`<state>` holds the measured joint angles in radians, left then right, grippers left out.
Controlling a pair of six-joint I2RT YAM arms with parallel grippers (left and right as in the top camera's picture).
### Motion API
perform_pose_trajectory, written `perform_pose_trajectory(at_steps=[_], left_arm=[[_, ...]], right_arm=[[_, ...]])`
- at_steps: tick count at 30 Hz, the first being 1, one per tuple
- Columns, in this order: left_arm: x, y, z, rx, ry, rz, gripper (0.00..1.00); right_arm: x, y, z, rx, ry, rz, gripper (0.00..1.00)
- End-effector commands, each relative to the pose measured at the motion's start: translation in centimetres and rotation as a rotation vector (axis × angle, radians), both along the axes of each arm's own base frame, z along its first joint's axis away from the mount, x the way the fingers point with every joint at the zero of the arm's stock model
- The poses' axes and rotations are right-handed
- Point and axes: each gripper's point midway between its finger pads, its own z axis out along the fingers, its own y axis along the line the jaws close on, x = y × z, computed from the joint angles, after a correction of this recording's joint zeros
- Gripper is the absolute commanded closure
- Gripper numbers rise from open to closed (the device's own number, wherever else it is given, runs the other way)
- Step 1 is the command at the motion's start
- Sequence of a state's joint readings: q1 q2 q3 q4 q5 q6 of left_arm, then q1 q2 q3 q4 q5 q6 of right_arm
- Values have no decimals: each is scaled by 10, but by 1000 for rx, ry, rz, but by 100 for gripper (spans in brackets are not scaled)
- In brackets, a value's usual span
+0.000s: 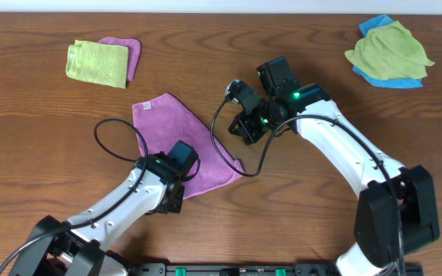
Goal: Fold the cloth
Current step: 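Drag the cloth edge down-left with the left gripper, then release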
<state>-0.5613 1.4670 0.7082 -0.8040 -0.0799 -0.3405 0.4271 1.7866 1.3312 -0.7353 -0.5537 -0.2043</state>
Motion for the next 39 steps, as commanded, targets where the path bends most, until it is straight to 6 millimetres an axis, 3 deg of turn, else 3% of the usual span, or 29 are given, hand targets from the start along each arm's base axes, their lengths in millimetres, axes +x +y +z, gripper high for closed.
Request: perform_pose_trajectory(at_steps=[1,10,19,26,39], left_arm=[[5,2,1,12,-31,-9,94],[30,-12,2,-42,-130,-53,94],[42,5,2,-13,-152,-21,94],[27,19,-14,-43,-95,44,94],[7,25,-31,-49,-54,62,94]], right_arm=[[-5,5,1,21,1,30,98],[-4,4,0,13,-4,31,98],[2,-2,-4,-31,-42,29,98],[2,-3,-4,-36,-53,39,98],[5,-5,-5,-50,-65,34,98]])
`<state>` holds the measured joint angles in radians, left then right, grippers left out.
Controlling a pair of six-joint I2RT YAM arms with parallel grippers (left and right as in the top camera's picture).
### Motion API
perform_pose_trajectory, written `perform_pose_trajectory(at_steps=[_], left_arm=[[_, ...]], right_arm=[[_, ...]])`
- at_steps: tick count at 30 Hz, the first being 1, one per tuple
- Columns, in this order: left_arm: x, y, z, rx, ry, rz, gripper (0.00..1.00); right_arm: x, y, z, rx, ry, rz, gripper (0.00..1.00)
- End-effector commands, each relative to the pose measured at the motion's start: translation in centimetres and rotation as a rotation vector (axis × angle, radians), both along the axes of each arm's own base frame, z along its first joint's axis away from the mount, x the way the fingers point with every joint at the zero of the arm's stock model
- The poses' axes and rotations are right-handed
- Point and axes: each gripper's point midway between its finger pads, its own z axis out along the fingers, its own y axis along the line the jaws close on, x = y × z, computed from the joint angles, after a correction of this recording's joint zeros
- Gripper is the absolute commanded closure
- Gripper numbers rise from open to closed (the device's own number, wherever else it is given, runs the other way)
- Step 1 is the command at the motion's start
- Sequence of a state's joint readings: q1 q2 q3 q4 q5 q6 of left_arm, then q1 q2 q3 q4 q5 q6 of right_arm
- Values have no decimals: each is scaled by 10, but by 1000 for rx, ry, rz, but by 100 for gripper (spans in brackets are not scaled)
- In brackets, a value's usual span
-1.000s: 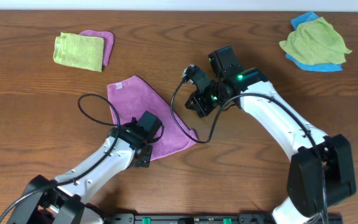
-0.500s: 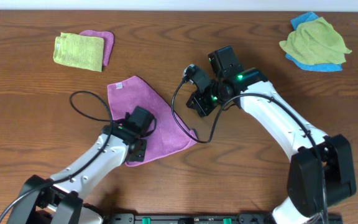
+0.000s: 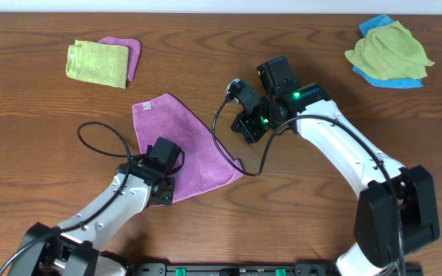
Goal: Fold the cloth
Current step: 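Drag the cloth edge down-left with the left gripper, then release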
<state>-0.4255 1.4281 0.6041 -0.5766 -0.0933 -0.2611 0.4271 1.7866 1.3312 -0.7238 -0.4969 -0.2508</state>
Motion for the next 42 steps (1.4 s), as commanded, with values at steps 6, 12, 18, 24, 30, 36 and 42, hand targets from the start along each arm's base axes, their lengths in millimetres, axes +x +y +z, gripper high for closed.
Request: perform_pose_trajectory(at_steps=[6,12,18,24,30,36,42], left_arm=[[-32,33,-14,79,138,29,94],[-35,59,-13,98,169,117,94],[-34,78,-11,141,158,203,94],[-28,78,-10,134,137,223,94],[13,68,21,81,31,228,94],[58,46,93,-70,-211,221,94],[42,47,162,-141,-455,202,94]], right_arm=[[-2,1,-1,-3,-6,19,99],[-3,1,-2,-4,-2,18,99],[-3,1,-2,-4,-2,18,99],[-4,1,-2,-7,3,19,99],[1,-2,-3,-26,-19,6,98],[12,-14,7,-72,-70,-55,98],[17,-41,70,-122,-247,-135,98]])
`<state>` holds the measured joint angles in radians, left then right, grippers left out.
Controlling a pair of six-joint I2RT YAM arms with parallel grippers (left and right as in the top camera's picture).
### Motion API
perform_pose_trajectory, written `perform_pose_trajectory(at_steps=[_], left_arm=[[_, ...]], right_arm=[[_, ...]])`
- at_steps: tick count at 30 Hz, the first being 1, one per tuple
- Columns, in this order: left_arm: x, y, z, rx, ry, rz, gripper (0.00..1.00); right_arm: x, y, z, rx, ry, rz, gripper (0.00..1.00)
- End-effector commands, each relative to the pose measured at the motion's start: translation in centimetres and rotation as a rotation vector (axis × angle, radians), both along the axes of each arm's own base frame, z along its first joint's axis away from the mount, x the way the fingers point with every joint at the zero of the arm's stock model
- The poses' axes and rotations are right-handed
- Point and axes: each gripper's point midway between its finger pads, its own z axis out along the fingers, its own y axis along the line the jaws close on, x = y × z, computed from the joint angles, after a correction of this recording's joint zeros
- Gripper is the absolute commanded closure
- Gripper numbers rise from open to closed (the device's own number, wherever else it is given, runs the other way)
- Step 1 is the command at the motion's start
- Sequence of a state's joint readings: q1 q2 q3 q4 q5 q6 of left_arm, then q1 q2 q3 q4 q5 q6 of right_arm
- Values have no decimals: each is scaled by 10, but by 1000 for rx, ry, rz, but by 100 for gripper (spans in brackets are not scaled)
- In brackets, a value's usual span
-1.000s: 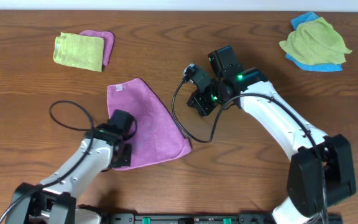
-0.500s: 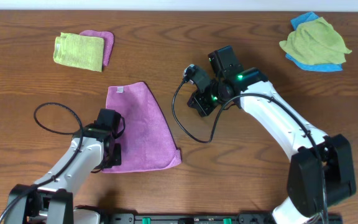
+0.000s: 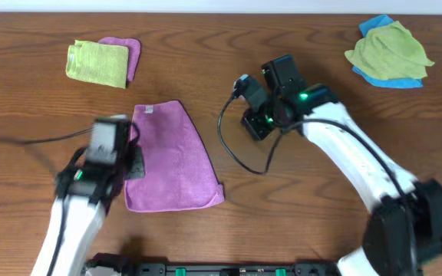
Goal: Fold the cloth
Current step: 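Drag the cloth edge down-left with the left gripper, then release, then retract the left gripper and reach the right gripper to the cloth's right edge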
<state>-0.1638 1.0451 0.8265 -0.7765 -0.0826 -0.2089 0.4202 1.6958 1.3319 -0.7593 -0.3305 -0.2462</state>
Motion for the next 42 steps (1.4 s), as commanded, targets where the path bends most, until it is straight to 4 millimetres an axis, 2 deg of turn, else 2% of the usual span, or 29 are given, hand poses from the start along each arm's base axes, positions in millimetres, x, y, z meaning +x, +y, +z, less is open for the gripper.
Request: perform_pose_trajectory(at_steps=[1,6,8,11,14,20,24,28,32,34,42], left_arm=[[-16,2,30,-24,-92,-3,94],[-56,8,55,-39,-181,-3,94],[-71,11,64,-49,-228,0,94],[-92,14,73,-62,-281,5,94],[-105,13,88,-98,-347,10,94],[-124,12,96,-95,-336,-27,94],[-125,8,95,-101,-331,-58,94],[-125,6,95,-104,-328,-75,94],[-126,3,95,-106,-325,-102,94],[-126,3,96,-102,-327,-105,94],[-115,2,109,-78,-398,-144,93]], right_arm=[[2,-18,58,-13,-153,-54,98],[-29,-32,104,12,-220,-67,99],[-40,-46,124,5,-264,-129,99],[-65,-62,142,10,-321,-168,98],[-92,-75,150,38,-373,-211,99],[-151,-88,136,137,-402,-230,98],[-168,-93,114,177,-369,-258,98],[-177,-78,88,221,-277,-203,98],[-178,-53,58,313,-147,-178,98],[-172,-48,46,326,-126,-196,98],[-141,-26,36,342,-159,-172,98]])
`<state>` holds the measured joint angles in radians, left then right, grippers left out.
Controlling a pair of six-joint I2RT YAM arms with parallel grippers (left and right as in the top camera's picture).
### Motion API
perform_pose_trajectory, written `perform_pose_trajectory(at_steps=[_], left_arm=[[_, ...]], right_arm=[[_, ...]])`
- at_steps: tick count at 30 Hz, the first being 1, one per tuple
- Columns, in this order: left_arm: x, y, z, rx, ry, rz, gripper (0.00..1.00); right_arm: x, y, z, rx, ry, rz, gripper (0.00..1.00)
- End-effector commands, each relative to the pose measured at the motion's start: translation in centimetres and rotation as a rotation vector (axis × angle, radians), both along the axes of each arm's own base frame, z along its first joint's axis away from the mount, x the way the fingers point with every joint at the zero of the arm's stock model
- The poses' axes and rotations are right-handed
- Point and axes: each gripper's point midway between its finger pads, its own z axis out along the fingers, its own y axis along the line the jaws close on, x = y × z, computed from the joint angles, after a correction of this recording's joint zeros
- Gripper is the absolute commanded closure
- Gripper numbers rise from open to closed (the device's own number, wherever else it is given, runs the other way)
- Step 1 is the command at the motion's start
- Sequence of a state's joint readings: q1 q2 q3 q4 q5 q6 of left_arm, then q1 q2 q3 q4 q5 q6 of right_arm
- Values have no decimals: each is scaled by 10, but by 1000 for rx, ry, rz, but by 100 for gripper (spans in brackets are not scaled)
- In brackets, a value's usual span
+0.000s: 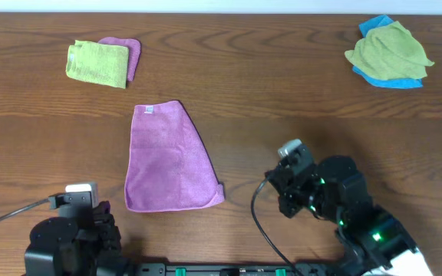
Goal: Fold the cloth
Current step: 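Retract the left gripper and reach the right gripper to the cloth's right edge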
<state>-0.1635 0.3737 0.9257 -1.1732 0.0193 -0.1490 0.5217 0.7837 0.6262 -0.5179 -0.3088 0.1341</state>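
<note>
The purple cloth (169,159) lies flat in the middle of the table as a folded, tapering piece. A small white tag shows at its far left corner, and its wide end faces the front edge. My left arm is drawn back at the front left, with its gripper (98,218) tucked against the arm body, apart from the cloth. My right gripper (278,192) sits at the front right, to the right of the cloth and not touching it. The overhead view does not show how either pair of fingers stands.
At the far left a folded green cloth (97,63) rests on another purple cloth (132,55). A crumpled green cloth (390,47) sits on a blue cloth (376,27) at the far right. Black cables trail from both arms along the front edge.
My left gripper was at the cloth's left edge and is now back at the front left. The right arm has left mid-table for the front right. The cloth has not moved.
The cloth first lay slanted, with my left gripper on its near end and the right arm hovering to its right. Then the left gripper sat further left on it. Then the cloth lay straight. Now both arms are withdrawn.
</note>
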Motion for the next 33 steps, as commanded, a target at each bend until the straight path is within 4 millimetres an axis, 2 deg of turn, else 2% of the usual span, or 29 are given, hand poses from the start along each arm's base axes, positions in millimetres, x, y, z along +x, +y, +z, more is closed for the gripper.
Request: perform_pose_trajectory(at_steps=[1,3,5,6,7,8,9,11,12,13,14,21,33], left_arm=[[4,0,13,25,-56,-26,86],[7,-1,17,22,-76,-25,69],[8,-1,18,20,-82,-25,76],[8,-1,18,21,-83,-25,75],[8,-1,18,20,-82,-25,64],[8,-1,18,20,-82,-25,50],[8,-1,18,20,-82,-25,43],[8,-2,18,18,-82,-26,41],[8,-2,18,13,-81,-24,36],[8,-2,18,7,-81,-19,18],[8,-2,18,6,-81,-18,5],[8,-2,18,7,-77,-18,5],[2,-1,11,12,-42,-18,5]], right_arm=[[1,14,-6,6,21,44,98],[6,23,-8,7,12,63,98],[13,33,-8,19,-12,83,99],[15,38,-7,23,-24,95,98],[18,43,-7,30,-34,103,98],[20,49,-7,39,-41,116,98],[21,54,-7,47,-44,128,99],[25,63,-12,51,-46,144,98],[27,66,-15,49,-43,150,98],[28,70,-21,46,-34,158,98],[30,75,-28,40,-21,168,98],[39,98,-60,59,26,236,99],[63,142,-58,134,47,349,99]])
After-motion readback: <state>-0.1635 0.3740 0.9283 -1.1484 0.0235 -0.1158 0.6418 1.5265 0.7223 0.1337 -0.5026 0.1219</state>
